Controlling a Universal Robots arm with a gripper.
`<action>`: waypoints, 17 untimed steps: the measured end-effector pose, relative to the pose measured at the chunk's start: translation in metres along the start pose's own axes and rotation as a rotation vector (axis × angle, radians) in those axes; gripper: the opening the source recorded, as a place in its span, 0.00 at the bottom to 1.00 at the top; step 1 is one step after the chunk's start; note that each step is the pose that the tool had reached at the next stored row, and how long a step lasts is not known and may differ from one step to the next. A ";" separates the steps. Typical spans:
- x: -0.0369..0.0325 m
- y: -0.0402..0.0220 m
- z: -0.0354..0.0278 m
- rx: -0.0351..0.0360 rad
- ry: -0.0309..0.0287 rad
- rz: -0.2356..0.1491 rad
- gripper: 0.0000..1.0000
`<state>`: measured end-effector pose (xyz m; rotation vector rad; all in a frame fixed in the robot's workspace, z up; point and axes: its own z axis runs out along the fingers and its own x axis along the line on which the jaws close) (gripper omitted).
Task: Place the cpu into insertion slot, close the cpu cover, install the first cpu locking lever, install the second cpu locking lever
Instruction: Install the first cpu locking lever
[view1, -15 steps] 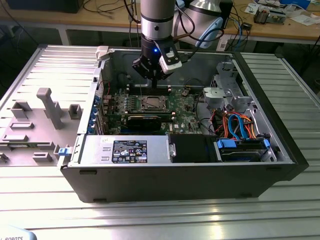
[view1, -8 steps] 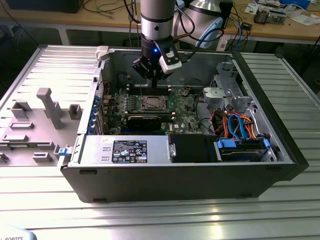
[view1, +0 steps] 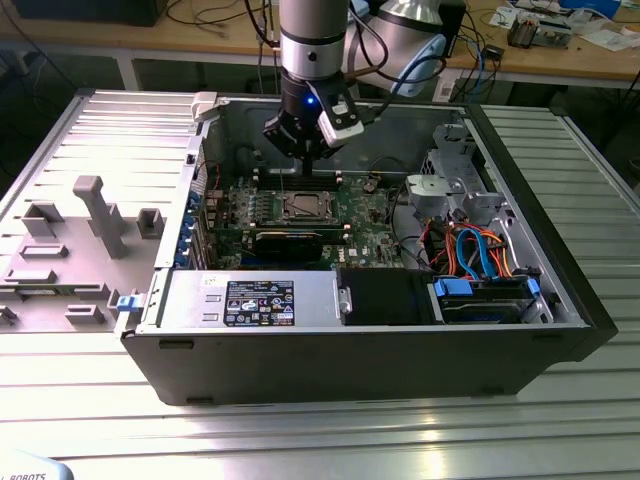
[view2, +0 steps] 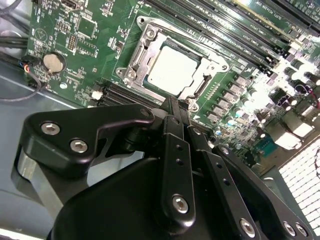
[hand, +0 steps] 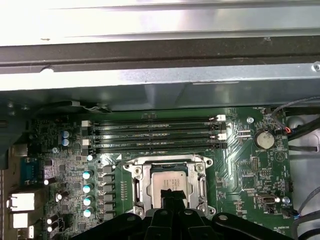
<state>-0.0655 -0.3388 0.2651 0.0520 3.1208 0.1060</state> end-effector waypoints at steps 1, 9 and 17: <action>0.0038 -0.0001 0.0001 -0.0002 -0.0003 0.000 0.11; 0.0194 -0.0007 0.0018 -0.0016 0.0056 -0.087 0.11; 0.0472 -0.0004 0.0018 -0.0016 0.0053 -0.089 0.11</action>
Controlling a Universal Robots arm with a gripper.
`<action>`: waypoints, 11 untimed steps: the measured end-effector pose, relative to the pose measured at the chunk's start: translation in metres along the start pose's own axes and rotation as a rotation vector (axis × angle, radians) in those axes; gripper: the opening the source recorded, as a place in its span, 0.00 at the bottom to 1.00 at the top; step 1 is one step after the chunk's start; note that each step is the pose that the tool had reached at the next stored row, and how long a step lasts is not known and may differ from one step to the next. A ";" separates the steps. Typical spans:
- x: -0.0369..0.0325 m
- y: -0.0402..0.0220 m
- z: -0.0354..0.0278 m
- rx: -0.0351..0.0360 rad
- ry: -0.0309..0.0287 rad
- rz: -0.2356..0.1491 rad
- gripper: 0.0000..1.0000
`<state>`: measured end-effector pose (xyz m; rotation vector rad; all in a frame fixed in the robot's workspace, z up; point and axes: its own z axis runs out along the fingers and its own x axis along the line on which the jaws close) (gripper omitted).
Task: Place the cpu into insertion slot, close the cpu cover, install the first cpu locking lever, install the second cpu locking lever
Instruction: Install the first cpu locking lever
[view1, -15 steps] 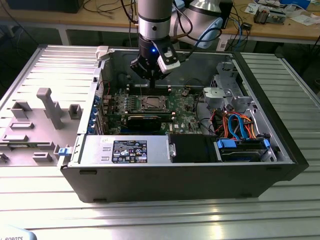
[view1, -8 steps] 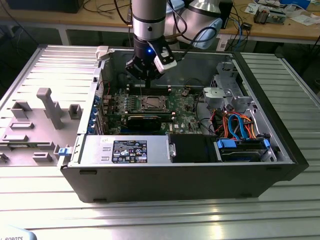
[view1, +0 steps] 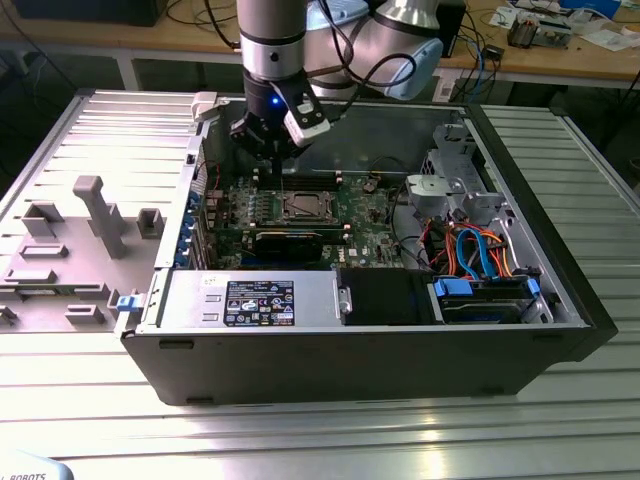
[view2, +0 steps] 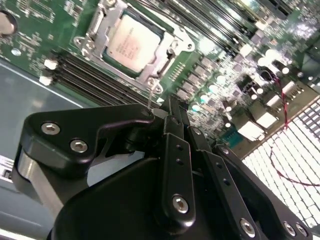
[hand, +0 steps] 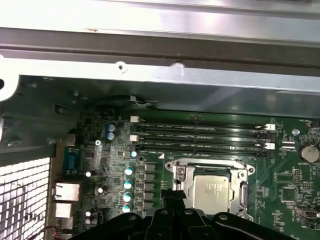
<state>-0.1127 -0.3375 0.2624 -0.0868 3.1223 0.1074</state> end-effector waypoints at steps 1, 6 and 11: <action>0.0011 0.0010 0.0001 0.0000 0.0000 0.000 0.11; 0.0034 0.0100 0.0008 -0.0001 -0.0001 0.000 0.11; 0.0027 0.0218 0.0016 0.0000 -0.0009 0.000 0.11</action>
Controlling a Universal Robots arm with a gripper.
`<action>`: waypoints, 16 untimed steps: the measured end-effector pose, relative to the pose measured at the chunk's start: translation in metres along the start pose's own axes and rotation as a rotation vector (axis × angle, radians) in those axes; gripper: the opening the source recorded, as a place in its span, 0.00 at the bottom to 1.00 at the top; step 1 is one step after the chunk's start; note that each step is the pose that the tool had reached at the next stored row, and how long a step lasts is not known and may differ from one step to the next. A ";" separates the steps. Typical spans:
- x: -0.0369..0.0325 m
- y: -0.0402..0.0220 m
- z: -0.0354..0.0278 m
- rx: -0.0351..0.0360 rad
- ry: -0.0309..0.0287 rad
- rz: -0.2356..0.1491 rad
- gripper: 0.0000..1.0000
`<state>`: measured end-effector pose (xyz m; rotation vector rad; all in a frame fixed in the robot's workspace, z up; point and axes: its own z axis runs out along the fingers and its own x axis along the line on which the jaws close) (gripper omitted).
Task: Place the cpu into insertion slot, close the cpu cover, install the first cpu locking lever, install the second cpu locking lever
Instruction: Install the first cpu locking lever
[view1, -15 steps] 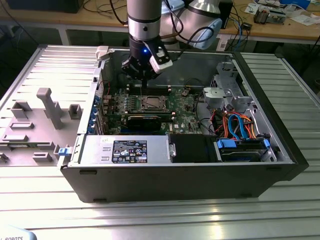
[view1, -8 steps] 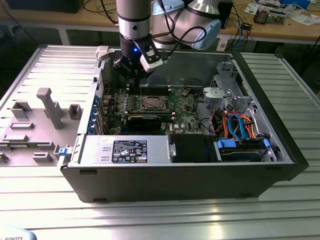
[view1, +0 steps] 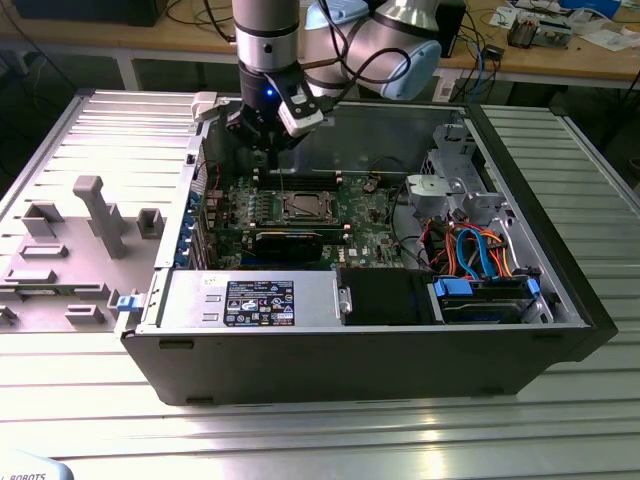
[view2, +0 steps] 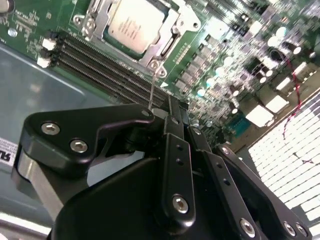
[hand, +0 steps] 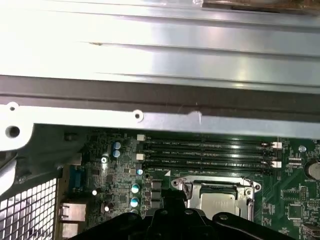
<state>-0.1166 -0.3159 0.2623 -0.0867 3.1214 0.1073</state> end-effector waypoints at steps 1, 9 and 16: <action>-0.0005 0.0012 0.0001 0.0000 -0.0001 0.000 0.11; -0.0125 0.0018 0.0004 0.0006 0.0001 0.000 0.11; -0.0175 0.0015 0.0007 0.0006 0.0000 0.000 0.11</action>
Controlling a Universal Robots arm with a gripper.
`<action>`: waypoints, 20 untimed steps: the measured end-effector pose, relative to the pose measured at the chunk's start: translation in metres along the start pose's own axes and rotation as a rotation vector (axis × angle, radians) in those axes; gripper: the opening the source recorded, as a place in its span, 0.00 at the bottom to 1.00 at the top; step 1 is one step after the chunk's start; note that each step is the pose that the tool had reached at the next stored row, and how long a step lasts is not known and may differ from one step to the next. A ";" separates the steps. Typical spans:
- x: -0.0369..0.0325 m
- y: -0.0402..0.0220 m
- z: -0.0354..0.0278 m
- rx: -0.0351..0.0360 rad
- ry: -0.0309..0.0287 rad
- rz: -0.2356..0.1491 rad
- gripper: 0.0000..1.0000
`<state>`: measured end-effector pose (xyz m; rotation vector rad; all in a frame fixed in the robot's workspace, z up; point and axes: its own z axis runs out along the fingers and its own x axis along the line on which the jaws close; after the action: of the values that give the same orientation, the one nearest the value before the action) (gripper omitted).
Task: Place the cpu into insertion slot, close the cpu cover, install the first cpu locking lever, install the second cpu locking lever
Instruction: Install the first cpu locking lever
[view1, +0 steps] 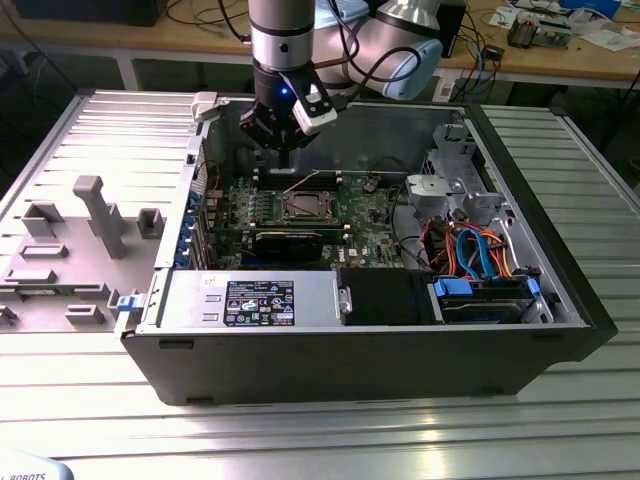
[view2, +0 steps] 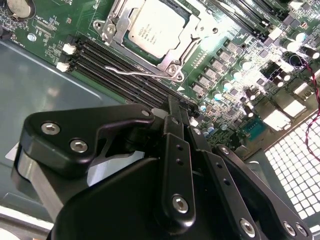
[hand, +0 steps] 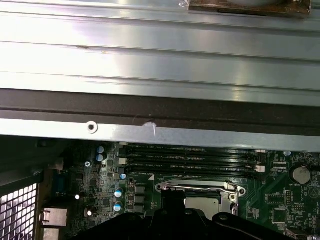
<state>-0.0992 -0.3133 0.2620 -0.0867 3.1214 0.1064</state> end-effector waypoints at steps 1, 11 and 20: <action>-0.0001 0.0000 0.0000 0.0000 0.0000 0.000 0.11; -0.0029 -0.0058 0.0033 -0.0171 -0.0030 0.011 0.11; -0.0081 -0.0067 0.0117 -0.0370 -0.0065 0.041 0.11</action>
<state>-0.0906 -0.3188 0.2500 -0.0225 3.1159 0.1647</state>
